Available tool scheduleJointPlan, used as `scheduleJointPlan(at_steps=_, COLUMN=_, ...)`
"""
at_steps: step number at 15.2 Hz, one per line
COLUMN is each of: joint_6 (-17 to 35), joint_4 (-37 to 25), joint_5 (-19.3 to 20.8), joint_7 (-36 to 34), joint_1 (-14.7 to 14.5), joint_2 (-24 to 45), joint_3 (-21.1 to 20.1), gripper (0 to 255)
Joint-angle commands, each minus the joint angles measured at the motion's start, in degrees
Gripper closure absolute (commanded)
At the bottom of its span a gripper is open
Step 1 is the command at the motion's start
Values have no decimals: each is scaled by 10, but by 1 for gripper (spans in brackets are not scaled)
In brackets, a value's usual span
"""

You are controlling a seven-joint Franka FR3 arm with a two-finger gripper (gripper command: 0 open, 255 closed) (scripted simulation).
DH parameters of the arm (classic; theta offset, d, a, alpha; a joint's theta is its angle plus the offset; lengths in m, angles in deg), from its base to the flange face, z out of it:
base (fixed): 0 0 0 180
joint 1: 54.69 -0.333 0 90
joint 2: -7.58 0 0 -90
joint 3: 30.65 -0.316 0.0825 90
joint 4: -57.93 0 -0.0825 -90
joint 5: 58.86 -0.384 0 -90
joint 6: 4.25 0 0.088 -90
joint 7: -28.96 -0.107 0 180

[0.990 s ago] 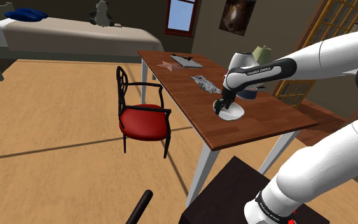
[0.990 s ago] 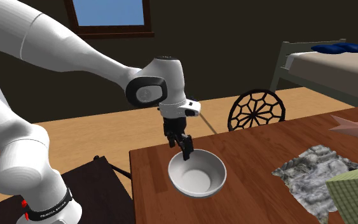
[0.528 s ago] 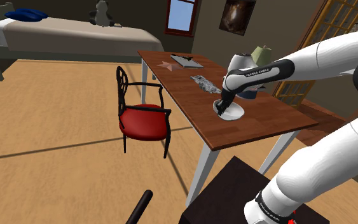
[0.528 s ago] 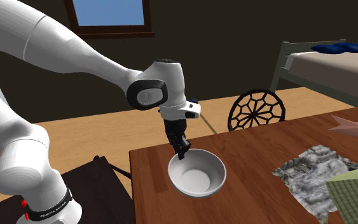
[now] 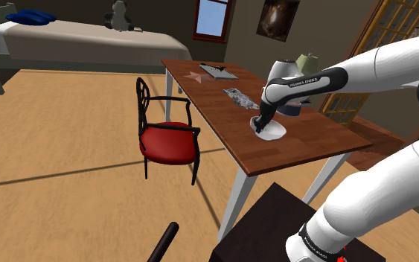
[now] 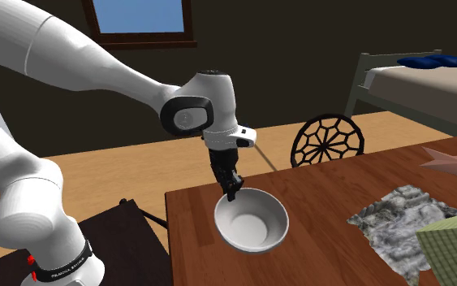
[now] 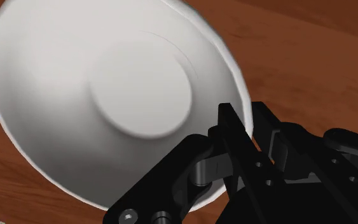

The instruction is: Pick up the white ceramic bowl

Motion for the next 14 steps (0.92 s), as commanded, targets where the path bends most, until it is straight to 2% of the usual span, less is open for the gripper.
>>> scheduleJointPlan(at_steps=1, joint_6=-16, joint_4=-9, joint_5=-1, joint_7=1, joint_1=0, joint_2=-6, joint_3=-2, gripper=255)
scheduleJointPlan(at_steps=12, joint_6=-106, joint_4=-69, joint_5=-5, joint_7=6, joint_1=-2, joint_2=-37, joint_3=-9, gripper=255)
scheduleJointPlan(at_steps=14, joint_6=-107, joint_4=-70, joint_5=-5, joint_7=6, joint_1=-2, joint_2=-37, joint_3=-9, gripper=255)
